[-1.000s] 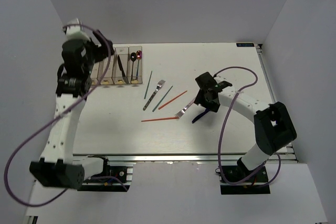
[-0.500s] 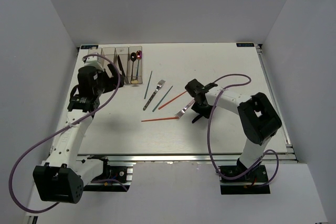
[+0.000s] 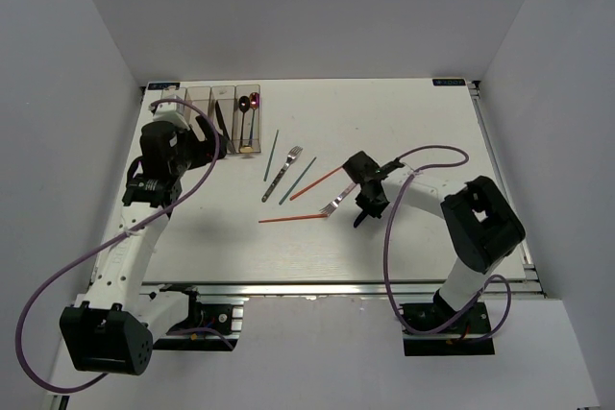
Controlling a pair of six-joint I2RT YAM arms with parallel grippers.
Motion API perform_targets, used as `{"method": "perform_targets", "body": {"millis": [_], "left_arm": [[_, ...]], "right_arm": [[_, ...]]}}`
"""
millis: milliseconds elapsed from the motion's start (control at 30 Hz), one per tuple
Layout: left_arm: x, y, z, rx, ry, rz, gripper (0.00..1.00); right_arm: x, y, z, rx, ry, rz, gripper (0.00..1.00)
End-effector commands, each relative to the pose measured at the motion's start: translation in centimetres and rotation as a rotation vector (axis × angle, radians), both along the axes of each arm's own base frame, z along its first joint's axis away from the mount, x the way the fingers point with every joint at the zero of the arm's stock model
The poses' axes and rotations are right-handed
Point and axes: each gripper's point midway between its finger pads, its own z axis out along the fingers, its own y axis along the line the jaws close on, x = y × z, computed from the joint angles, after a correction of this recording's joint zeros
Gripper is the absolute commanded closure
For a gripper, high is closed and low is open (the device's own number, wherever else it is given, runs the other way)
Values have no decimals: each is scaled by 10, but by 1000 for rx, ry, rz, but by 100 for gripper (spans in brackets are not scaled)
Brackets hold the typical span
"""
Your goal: Sort the eating utensils into containers
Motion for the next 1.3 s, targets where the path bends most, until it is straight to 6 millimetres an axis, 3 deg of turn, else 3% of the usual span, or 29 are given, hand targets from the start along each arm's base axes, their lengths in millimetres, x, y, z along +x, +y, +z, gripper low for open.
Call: {"method": "perform_targets", "body": {"millis": [0, 167, 333, 533, 600, 633, 767, 867, 1067, 1267], "left_arm": [[-2, -2, 11, -7, -39, -15, 2], [0, -6, 6, -18, -23, -33, 2], [2, -33, -13, -129, 81, -130, 2], [-6, -68, -30, -314, 128, -208, 2], [-14, -89, -41, -351, 154, -239, 2], [-20, -112, -40, -376, 159, -278, 2], [-31, -156, -57, -390, 212, -309, 2], [-34, -165, -67, -442, 229, -288, 2], [-38, -157, -63, -469, 210, -235, 2], [-47, -186, -49, -663, 169, -318, 2]], "right_arm": [[-36, 5, -51, 84, 147, -6, 100], [-41, 0, -44, 74, 134, 57, 100], [-23, 20, -6, 137, -46, 330, 100], [-30, 6, 10, 66, -112, 525, 100], [-31, 13, 18, 87, -148, 598, 100], [-32, 14, 19, 88, -155, 613, 100], [-35, 15, 24, 84, -164, 665, 100], [-37, 18, 26, 82, -163, 712, 100], [-40, 15, 34, 56, -179, 765, 100], [-45, 43, 66, 164, -303, 865, 100]]}}
